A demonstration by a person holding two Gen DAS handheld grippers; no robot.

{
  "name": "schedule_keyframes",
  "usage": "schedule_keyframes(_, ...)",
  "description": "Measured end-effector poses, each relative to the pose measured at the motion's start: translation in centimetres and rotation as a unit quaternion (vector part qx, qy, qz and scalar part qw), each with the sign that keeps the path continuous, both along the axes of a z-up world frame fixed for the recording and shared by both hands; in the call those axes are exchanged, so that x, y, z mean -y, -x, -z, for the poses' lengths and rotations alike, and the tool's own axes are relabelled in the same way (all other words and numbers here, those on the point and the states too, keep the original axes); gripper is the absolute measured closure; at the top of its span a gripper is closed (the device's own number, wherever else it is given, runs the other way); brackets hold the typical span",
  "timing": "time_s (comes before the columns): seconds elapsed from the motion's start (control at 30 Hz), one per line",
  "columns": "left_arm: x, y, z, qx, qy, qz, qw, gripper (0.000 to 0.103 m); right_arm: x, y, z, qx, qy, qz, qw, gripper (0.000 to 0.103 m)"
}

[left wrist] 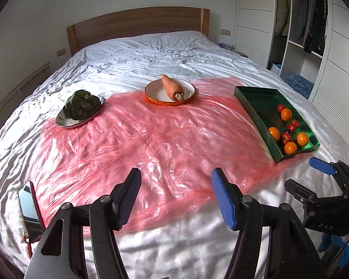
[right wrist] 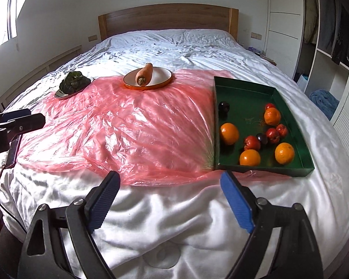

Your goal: Organize fruits

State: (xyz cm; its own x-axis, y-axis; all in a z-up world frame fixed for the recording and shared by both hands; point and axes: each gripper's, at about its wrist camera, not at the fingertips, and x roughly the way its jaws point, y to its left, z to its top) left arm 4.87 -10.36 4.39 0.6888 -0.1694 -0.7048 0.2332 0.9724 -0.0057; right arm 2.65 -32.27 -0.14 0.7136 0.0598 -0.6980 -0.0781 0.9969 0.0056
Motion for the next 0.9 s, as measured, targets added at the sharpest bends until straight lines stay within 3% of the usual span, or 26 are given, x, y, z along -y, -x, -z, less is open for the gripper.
schedule_keyframes(0.13,-1.9,0.5,0.3,0.004,0.0,-0.018,0.9998,0.035,-1.3,0.3,0.1,0.009,0.005,0.006,1.0,0.0)
schedule_keyframes(0.2,-3.0,0.9,0.4,0.008,0.004,-0.026,0.9996,0.022,-1.9,0.3,0.1,0.011,0.007,0.006,1.0,0.0)
schedule_keyframes(0.47,-6.0,1.8,0.7,0.018,0.012,-0.046,0.9987,0.02,-4.0,0.3,0.4,0.017,0.018,0.009,1.0,0.0)
schedule_keyframes(0.7,-7.8,2.4,1.1,0.024,0.02,-0.058,0.9978,0.006,-5.5,0.4,0.6,0.024,0.03,0.005,0.999,0.0)
schedule_keyframes(0.9,-8.6,2.5,1.8,0.019,0.022,-0.06,0.9978,0.004,-6.0,0.3,1.0,0.023,0.03,0.005,0.999,0.0)
